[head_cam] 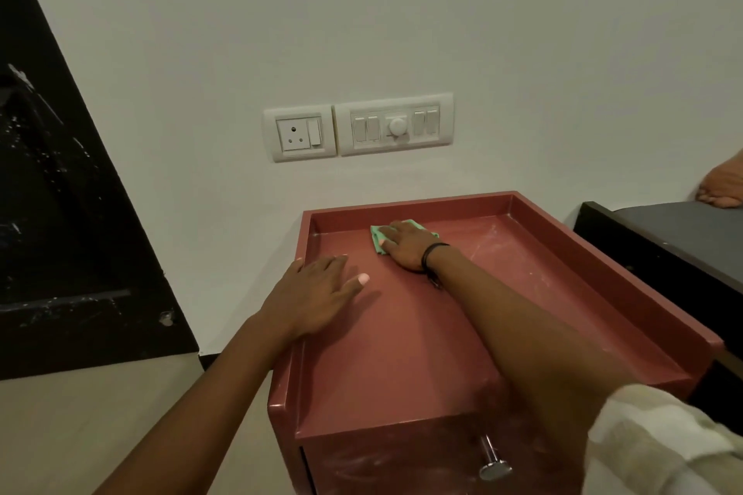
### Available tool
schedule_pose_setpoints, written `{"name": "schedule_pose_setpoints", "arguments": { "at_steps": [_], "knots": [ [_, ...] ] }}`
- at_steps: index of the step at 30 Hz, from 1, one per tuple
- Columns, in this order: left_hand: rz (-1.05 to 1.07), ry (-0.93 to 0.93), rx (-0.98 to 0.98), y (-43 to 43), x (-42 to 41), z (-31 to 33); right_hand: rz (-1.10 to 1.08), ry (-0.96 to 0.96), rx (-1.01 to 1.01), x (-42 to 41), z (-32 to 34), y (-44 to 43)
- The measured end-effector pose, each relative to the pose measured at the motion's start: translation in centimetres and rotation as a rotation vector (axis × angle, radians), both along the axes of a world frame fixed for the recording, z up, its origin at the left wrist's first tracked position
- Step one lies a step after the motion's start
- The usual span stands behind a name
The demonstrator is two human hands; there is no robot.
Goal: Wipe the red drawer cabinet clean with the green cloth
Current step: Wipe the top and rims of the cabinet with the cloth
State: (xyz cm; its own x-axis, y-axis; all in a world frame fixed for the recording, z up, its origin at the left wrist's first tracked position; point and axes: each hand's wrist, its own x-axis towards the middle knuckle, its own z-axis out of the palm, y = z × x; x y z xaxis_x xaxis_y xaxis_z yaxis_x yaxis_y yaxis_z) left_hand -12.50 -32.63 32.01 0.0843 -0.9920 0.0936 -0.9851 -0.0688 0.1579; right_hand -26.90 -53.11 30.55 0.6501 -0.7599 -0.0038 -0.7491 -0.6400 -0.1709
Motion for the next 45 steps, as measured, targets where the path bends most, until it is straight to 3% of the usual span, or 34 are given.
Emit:
{"name": "schedule_pose_setpoints", "arguments": {
  "at_steps": [11, 13, 17, 21, 26, 38, 45],
  "knots": [
    [-0.039, -0.324, 0.120, 1.4, -2.4, 1.2, 0.018, -0.087, 0.039, -7.5, -1.0, 14.4],
    [-0.035, -0.286, 0.118, 1.7, -3.4, 0.9, 0.033, -0.109, 0.036, -9.3, -1.1, 17.8],
    [0.003, -0.036, 0.097, 1.9, -6.0, -0.2, 0.045, -0.151, -0.002, -12.7, -1.7, 23.1],
    [0.086, 0.085, 0.087, 2.0, -7.3, -2.7, 0.025, -0.183, 0.008, -14.1, -2.2, 24.2],
    [0.101, 0.093, 0.016, 1.5, -6.9, -4.0, -0.019, -0.160, -0.037, -13.4, -2.5, 20.5],
    [0.112, 0.025, -0.037, 0.5, -6.6, -5.2, -0.076, -0.016, 0.052, -7.1, -0.1, -1.3],
    [0.117, 0.012, -0.029, 0.6, -6.7, -5.2, -0.091, -0.060, 0.030, -6.5, -0.3, -2.8]
  ]
}}
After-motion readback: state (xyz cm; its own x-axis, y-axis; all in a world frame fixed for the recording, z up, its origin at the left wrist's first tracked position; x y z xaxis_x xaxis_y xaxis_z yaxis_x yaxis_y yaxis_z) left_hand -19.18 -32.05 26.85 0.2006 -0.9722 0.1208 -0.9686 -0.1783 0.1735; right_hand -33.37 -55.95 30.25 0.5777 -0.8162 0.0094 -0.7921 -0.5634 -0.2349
